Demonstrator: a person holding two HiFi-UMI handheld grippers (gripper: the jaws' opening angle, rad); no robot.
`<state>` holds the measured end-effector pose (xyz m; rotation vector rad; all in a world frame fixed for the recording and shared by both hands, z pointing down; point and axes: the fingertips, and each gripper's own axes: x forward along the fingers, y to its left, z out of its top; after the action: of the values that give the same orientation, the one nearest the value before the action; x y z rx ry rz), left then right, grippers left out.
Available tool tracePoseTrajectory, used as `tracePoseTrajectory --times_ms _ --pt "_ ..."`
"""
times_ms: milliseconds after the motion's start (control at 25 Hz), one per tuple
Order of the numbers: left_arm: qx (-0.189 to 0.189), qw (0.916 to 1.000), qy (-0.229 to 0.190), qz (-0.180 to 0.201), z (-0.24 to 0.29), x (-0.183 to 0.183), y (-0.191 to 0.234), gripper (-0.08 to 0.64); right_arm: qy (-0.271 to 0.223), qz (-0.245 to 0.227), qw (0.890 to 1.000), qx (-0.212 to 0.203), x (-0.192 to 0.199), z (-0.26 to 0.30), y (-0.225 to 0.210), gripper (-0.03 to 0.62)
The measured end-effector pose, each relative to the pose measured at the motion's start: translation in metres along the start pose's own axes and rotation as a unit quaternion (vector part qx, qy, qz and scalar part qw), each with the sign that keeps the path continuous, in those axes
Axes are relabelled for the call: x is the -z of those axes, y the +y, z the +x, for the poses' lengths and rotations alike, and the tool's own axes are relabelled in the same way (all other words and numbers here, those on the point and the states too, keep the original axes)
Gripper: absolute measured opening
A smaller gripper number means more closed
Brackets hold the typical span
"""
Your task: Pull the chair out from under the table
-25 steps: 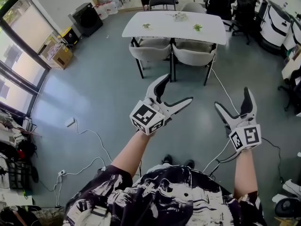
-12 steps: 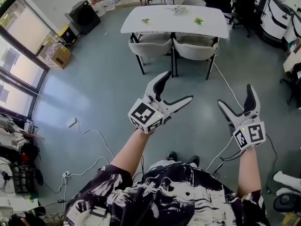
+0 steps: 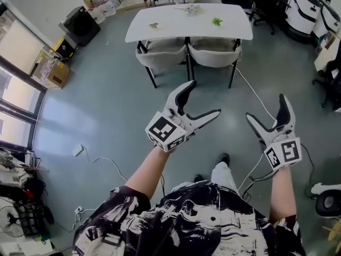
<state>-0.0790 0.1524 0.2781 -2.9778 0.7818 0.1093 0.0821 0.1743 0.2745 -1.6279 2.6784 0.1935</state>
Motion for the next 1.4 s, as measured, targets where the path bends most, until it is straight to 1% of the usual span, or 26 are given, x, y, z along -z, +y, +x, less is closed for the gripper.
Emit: tracePoseTrajectory --times_ms 120,240,360,480,720,880,1000,1080,1160,1240,1280,1320,1360,1400 --pt "-0.002 1.0000 0.002 -0.003 0.021 0.007 0.016 0.442 0.000 -0.002 1.000 -0.006 0.009 0.019 -0.018 0.529" --pt "-0.006 1.0000 0.006 0.002 0.048 0.015 0.038 0.442 -0.004 -0.004 1.000 -0.016 0.018 0.049 -0.047 0.529" --pt "-0.020 0.9997 0.014 0.009 0.078 0.023 0.068 0.442 -0.008 0.004 0.999 -0.036 0.031 0.090 -0.078 0.529" --pt "-0.033 0.9990 0.026 0.015 0.115 0.028 0.107 0.443 -0.007 0.003 0.998 -0.063 0.039 0.137 -0.110 0.529" --pt "-0.074 0.9956 0.056 0.011 0.186 0.048 0.183 0.442 0.024 0.004 0.993 -0.119 0.069 0.218 -0.173 0.528" --pt "-0.081 0.9943 0.070 0.002 0.223 0.070 0.219 0.442 0.046 0.002 0.988 -0.147 0.098 0.259 -0.202 0.528" --pt "-0.070 0.9936 0.089 0.001 0.238 0.093 0.248 0.442 0.064 0.006 0.986 -0.154 0.122 0.286 -0.210 0.528" --pt "-0.059 0.9930 0.102 0.003 0.245 0.112 0.272 0.442 0.075 -0.005 0.984 -0.159 0.138 0.307 -0.213 0.528" --pt "-0.038 0.9914 0.124 0.011 0.254 0.136 0.291 0.442 0.094 -0.028 0.982 -0.162 0.157 0.319 -0.219 0.528" --pt "-0.003 0.9868 0.159 0.033 0.266 0.161 0.305 0.442 0.125 -0.063 0.976 -0.166 0.175 0.328 -0.232 0.528" --pt "0.015 0.9827 0.178 0.050 0.271 0.173 0.314 0.442 0.142 -0.087 0.971 -0.172 0.187 0.334 -0.238 0.528" --pt "0.035 0.9771 0.198 0.070 0.274 0.187 0.323 0.442 0.160 -0.116 0.963 -0.182 0.200 0.342 -0.243 0.528" --pt "0.054 0.9698 0.220 0.091 0.276 0.204 0.333 0.442 0.181 -0.147 0.953 -0.195 0.216 0.351 -0.247 0.528" --pt "0.074 0.9610 0.242 0.112 0.278 0.222 0.344 0.442 0.203 -0.180 0.940 -0.207 0.235 0.361 -0.252 0.528"
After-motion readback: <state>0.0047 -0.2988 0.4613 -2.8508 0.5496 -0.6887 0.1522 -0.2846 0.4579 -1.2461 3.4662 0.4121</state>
